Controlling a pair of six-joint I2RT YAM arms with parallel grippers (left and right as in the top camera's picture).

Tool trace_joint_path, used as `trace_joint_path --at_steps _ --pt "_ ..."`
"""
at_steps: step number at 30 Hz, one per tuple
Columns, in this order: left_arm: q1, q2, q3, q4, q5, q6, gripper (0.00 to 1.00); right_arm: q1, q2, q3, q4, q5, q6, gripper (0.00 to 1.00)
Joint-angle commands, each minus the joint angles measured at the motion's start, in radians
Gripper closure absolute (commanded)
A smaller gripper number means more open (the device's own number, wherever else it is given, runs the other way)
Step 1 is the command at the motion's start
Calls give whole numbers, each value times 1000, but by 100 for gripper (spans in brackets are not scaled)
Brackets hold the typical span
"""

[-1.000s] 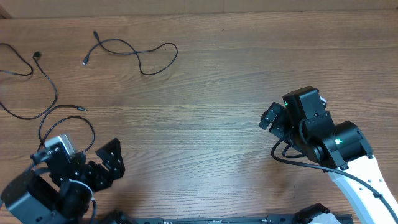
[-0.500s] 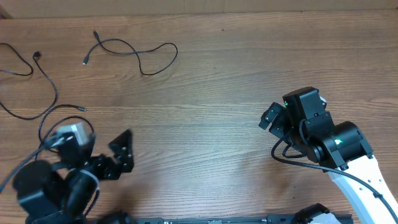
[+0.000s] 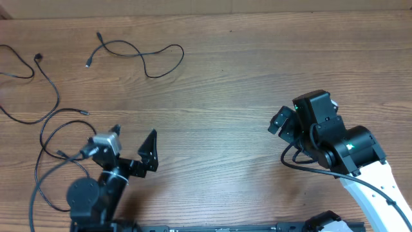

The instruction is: Untangle cables

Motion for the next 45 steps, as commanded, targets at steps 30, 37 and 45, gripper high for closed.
trace_joint_path --at_steps 30,37,45 --pt "-58 -244 -394 217 -302 180 0 -3 -3 13 3 11 -2 0" --pt "-59 -243 -394 220 -304 172 0 -3 -3 13 3 11 -2 0" --pt "-59 -243 -394 220 -303 172 0 -3 -3 13 3 11 -2 0"
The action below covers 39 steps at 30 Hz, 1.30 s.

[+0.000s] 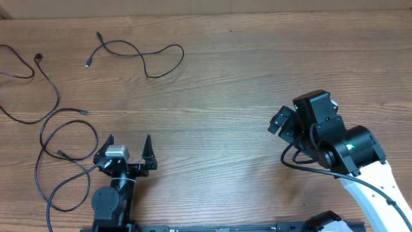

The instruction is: Untangle cables

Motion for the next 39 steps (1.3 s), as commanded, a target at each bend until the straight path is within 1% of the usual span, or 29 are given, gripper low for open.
trace_joint_path --at_steps 1,19,24,27,31,34,36,39 --pt "2 -9 -5 0 -8 19 0 -3 -3 13 3 11 -1 0" --pt "2 -9 -5 0 -8 19 0 -1 -3 13 3 11 -1 0" --pt "2 -9 -5 0 -8 19 0 -11 -81 12 -1 14 -8 0" --pt "2 -9 -5 0 -8 19 0 -40 -166 5 -10 114 -112 0" --pt "2 -9 -5 0 -8 19 0 -120 -296 -24 40 127 -228 0" --pt "2 -9 -5 0 -8 19 0 -194 -401 -76 130 122 -344 0" --pt "2 -9 -5 0 -7 19 0 -225 -467 -124 192 122 -391 0" --pt "2 -9 -5 0 -8 19 0 -247 -574 -226 291 123 -424 0"
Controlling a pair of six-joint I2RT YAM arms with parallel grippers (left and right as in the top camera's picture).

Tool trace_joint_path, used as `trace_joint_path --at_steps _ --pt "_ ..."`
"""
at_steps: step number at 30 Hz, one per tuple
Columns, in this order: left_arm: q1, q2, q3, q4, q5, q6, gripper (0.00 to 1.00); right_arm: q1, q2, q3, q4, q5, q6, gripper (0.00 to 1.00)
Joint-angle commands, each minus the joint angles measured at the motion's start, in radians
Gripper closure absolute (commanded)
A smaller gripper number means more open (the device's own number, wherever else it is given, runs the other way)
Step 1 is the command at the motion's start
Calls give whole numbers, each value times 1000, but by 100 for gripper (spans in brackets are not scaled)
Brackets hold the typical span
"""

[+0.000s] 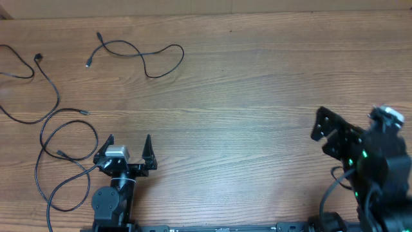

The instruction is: Untangle cables

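Observation:
Three black cables lie apart on the wooden table. A short one (138, 55) curls at the far side, left of centre. A second (26, 74) runs along the far left edge. A long one (55, 129) loops at the left, its lower loop passing beside my left arm. My left gripper (127, 145) stands open near the front edge, pointing away, with nothing between its fingers. It is just right of the long cable's loops. My right gripper (324, 136) is at the right side, far from all the cables, and looks open and empty.
The table (244, 84) is bare brown wood. The left arm's base (109, 203) sits at the front edge and the right arm's body (376, 167) fills the lower right corner. A dark rail (219, 228) runs along the front.
My right arm has moved from the middle right of the table to the lower right corner. The left arm and the cables lie as before.
At first my left gripper was open and turned to the right beside the long cable's loops, with the right gripper at the middle right. Then the left gripper pointed straight away at the front edge. Now the right arm has drawn back to the right as well.

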Motion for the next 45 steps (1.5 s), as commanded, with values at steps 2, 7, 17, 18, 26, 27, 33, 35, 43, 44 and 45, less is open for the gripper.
trace_joint_path --at_steps 2,7,17,18,26,27,33,35,43,44,45 --pt "2 -9 -5 0 -8 18 0 -28 -156 -175 127 14 -104 0" --pt "2 -9 -5 0 -8 19 0 -89 -393 -456 399 -115 -216 0" --pt "2 -9 -5 0 -8 19 0 -174 -612 -827 806 -197 -238 0" --pt "2 -9 -5 0 -8 19 0 -174 -614 -851 837 -198 -237 0" --pt "2 -9 -5 0 -8 19 0 -174 -627 -927 864 -197 -238 0" --pt "2 -9 -5 0 -8 19 0 -174 -627 -934 866 -197 -238 0" --pt "2 -9 -5 0 -8 19 0 -174 -627 -979 865 -206 -263 0" --pt "2 -9 -5 0 -8 19 0 -174 -627 -979 864 -205 -291 0" --pt "2 -9 -5 0 -7 19 0 -168 -627 -980 861 -231 -370 0" --pt "2 -9 -5 0 -8 18 0 -166 -627 -980 861 -231 -370 0" --pt "2 -9 -5 0 -8 19 0 -166 -627 -980 861 -231 -370 0"
